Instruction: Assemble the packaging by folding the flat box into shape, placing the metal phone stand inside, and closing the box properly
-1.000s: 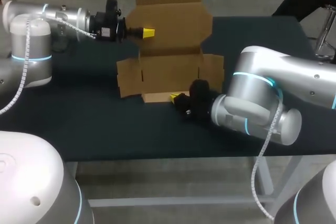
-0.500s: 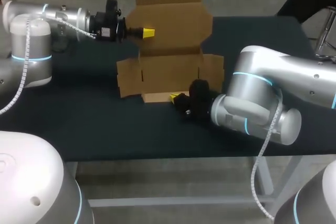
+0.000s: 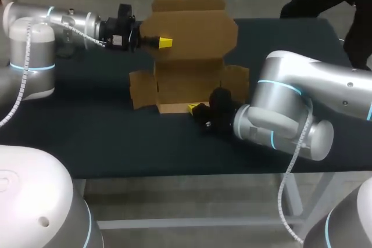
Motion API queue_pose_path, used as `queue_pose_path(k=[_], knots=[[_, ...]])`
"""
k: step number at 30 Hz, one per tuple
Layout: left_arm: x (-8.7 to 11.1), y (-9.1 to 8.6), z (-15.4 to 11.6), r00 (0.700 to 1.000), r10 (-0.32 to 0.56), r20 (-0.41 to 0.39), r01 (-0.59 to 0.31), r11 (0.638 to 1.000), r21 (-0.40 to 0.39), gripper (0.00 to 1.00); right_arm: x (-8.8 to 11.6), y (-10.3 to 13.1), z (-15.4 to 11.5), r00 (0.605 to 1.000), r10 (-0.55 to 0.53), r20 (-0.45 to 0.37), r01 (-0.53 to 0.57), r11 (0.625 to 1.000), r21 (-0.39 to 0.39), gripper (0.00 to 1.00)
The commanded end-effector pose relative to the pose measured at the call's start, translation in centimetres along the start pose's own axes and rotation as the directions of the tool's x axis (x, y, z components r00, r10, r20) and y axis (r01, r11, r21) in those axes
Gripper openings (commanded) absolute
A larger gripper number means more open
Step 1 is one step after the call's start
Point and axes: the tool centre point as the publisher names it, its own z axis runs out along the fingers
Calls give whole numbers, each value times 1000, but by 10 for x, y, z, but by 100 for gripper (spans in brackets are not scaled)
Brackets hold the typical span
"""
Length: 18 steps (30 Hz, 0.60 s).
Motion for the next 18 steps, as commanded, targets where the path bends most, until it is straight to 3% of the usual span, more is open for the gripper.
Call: queue_pose_path(k=[1,18], knots=[[17,5,2,999,-9,33,9,1000,0,0,2,-5,6,1000,-1,12,1,1000,-6,0],[33,27,11,996,-30,86,29,999,17,0,2,-5,6,1000,-1,12,1,1000,-6,0]])
